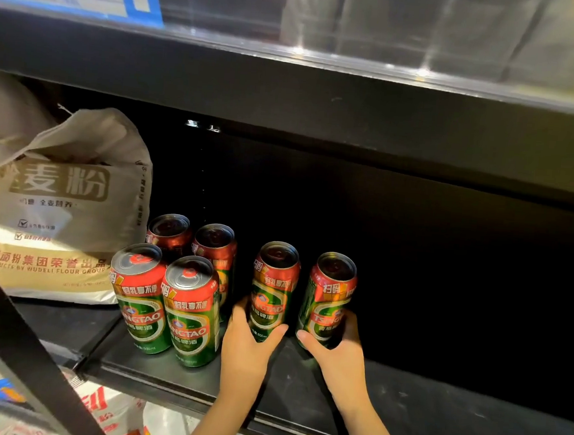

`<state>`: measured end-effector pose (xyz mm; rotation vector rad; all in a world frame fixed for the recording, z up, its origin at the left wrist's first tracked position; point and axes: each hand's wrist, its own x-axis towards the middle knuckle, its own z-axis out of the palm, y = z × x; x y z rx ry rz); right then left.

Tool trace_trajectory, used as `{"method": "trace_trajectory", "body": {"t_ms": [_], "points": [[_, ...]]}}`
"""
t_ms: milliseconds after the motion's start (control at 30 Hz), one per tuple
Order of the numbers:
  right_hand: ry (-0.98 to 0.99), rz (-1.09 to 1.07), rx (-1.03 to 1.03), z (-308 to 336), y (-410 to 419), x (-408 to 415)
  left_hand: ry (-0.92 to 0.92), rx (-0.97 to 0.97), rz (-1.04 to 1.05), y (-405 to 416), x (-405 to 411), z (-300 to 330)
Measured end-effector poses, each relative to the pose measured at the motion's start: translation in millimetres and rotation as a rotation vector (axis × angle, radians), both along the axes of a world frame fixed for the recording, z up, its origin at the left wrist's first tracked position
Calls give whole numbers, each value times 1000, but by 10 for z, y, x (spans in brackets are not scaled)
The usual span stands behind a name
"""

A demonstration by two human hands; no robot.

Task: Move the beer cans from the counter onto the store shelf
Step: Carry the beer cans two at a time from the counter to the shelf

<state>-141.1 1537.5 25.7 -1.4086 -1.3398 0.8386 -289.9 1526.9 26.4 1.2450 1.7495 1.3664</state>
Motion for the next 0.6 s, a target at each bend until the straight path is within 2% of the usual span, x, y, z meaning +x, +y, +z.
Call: {"method": "trace_trajectory", "body": {"t_ms": [233,433,600], "points": [[-19,-12,31,-27,17,-13,30,25,100,-15,73,-15],[-17,-13,29,-12,12,-3,172,54,58,-22,27,-16],[-30,12,24,13,5,-14,123,51,14,-44,16,-28]]}}
